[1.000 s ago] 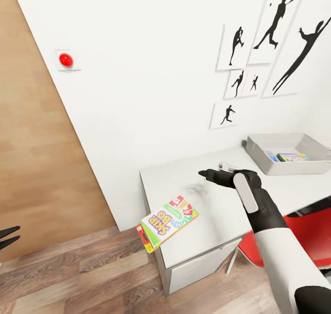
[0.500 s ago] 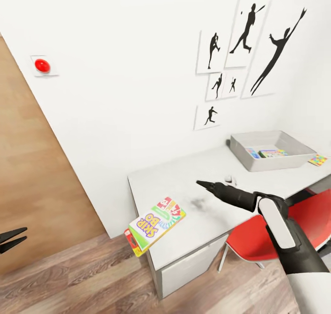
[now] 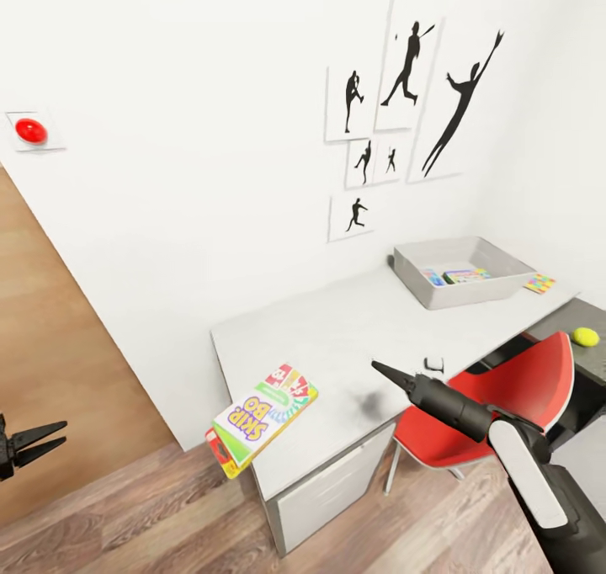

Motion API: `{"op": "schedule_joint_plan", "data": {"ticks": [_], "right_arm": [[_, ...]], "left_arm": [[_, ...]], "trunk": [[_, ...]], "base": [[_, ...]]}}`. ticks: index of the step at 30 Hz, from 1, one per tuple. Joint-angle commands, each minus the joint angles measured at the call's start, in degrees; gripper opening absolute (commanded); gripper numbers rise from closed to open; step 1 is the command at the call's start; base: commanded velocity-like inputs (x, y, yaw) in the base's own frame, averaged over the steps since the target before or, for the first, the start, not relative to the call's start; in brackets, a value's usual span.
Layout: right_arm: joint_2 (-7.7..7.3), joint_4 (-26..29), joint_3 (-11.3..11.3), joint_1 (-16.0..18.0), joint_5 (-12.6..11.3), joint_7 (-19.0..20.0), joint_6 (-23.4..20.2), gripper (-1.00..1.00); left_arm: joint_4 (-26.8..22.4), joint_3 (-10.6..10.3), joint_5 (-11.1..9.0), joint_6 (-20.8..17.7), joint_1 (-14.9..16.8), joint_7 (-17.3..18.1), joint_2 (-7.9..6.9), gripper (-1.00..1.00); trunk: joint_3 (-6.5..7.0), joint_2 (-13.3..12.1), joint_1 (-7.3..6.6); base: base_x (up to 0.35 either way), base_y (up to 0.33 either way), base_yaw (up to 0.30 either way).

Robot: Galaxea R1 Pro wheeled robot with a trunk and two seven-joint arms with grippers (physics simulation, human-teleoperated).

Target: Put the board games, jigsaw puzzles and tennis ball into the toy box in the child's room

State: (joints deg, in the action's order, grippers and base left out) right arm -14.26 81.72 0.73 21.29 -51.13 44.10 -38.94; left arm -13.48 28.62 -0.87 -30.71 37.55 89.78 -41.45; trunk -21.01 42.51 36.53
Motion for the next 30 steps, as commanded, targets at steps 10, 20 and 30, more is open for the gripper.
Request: {"op": "schedule_joint_plan", "data": {"ticks": [10,20,30], "right_arm": [[0.49,0.98,0.21,-1.11,5.43,2.04,0.87,1.0],[0.81,1.04,0.23,-1.23,6.7,1.97,0.98,1.0],[0.89,0.62,0.24,-1.25,6.82,1.87,1.18,1.0]], "left_arm": [[-0.68,-0.32,-0.24,-0.72,0.59,-5.6,3.02,1.0],[-3.23,-0.4,-0.21,-0.61,0.75,-7.43,7.05,1.0],[-3.61,-0.47,-0.14,-0.58,0.77,-7.84,7.94,1.0]], "trunk": [[0.66,0.06,0.01],[0.89,0.06,0.01],[0.91,0.06,0.01]], "base": [[0.0,0.0,-0.183],[0.0,0.0,-0.056],[0.045,-0.018,-0.005]]}}
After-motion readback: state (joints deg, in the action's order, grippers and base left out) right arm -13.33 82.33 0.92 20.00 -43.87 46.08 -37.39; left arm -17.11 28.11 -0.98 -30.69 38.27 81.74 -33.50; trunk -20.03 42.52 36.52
